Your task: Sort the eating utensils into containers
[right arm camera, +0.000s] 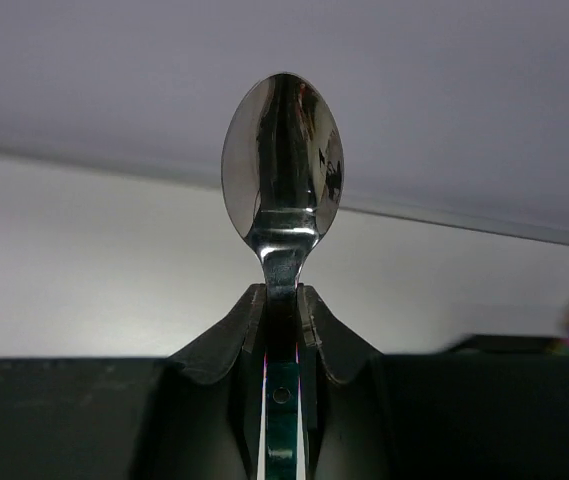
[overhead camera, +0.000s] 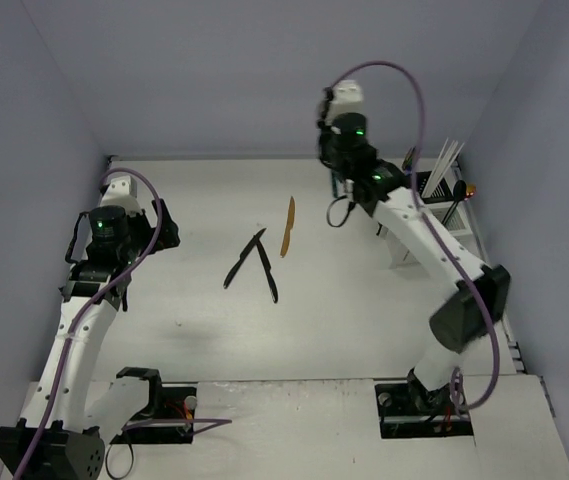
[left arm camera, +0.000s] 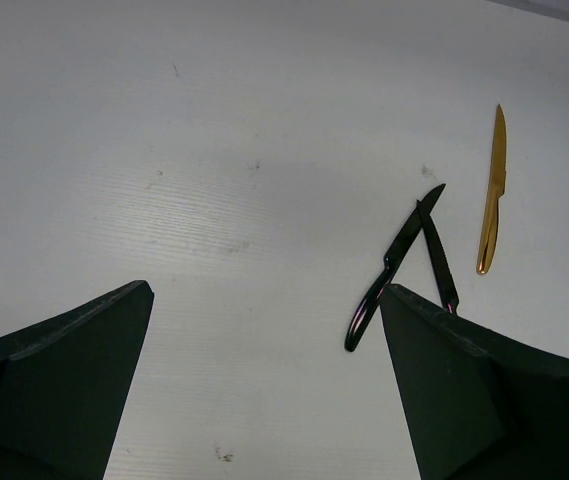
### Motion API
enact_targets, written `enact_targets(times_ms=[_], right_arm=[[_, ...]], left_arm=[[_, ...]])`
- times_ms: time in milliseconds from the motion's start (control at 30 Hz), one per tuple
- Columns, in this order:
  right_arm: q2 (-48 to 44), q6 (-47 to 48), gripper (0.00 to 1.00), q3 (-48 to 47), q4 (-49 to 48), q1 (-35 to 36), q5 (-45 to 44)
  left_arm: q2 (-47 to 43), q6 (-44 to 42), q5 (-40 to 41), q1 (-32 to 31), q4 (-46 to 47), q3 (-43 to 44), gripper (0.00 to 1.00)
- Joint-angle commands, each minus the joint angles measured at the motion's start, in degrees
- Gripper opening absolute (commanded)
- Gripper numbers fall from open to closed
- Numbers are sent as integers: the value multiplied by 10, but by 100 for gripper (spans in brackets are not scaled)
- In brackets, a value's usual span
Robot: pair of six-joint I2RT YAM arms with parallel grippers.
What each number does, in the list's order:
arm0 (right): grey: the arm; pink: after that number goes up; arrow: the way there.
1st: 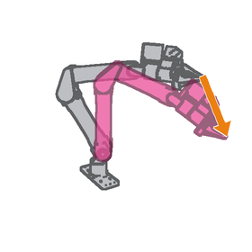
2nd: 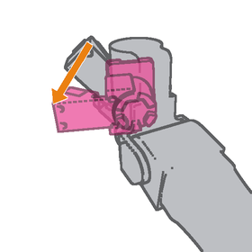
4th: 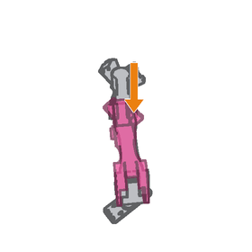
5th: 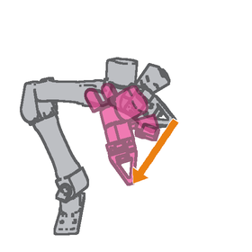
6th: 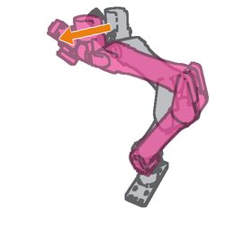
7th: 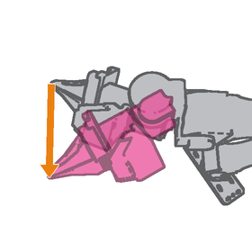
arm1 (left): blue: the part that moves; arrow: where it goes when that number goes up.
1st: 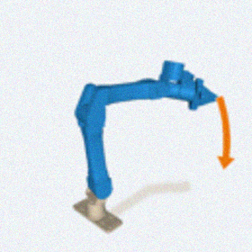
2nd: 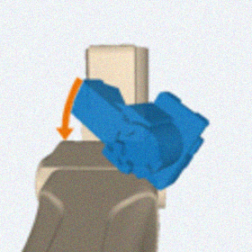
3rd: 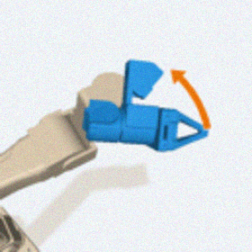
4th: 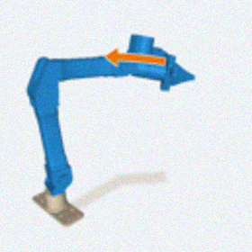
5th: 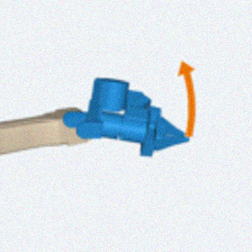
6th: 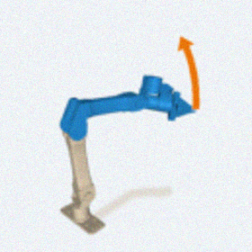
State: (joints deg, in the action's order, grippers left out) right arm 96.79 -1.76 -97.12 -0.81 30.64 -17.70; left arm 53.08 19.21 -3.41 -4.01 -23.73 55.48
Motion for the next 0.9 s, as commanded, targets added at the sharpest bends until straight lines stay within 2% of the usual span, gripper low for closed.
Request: enact_targets(times_ms=[0,167,400,633,867], right_arm=[[-105,-25,0,124,-146,-126,-102],[-171,-24,0,255,-288,-234,-147],[-136,-21,0,285,-349,-331,-150],[-76,-22,0,283,-372,-378,-125],[-24,-29,0,312,-400,-384,-116]], left_arm=[[-6,9,-9,6,30,4,97],[-9,10,-12,6,32,4,97],[-7,11,-14,7,33,3,97],[-3,11,-13,8,33,2,97],[2,12,-16,11,34,2,97]])
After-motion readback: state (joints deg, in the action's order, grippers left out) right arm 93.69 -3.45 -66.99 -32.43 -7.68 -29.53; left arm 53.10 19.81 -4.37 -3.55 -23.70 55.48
